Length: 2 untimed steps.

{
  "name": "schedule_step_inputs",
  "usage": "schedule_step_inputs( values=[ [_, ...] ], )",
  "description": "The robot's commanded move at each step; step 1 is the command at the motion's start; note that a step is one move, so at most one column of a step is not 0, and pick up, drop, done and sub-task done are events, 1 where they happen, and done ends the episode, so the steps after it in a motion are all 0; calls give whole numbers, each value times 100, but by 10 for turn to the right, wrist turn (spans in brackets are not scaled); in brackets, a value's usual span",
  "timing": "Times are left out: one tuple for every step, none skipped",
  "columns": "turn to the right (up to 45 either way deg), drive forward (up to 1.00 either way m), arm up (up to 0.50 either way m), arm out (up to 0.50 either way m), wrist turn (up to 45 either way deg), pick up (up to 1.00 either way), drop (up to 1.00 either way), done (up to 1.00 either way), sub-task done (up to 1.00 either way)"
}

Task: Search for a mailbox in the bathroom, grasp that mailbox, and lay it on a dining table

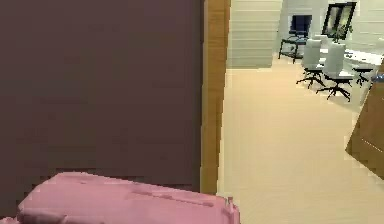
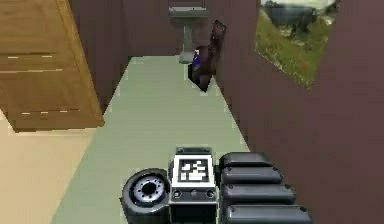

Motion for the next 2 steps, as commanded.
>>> schedule_step_inputs(
  values=[
    [-450, 0, 0, 0, 0, 0, 0, 0, 0],
    [-450, 0, 0, 0, 0, 0, 0, 0, 0]
  ],
)
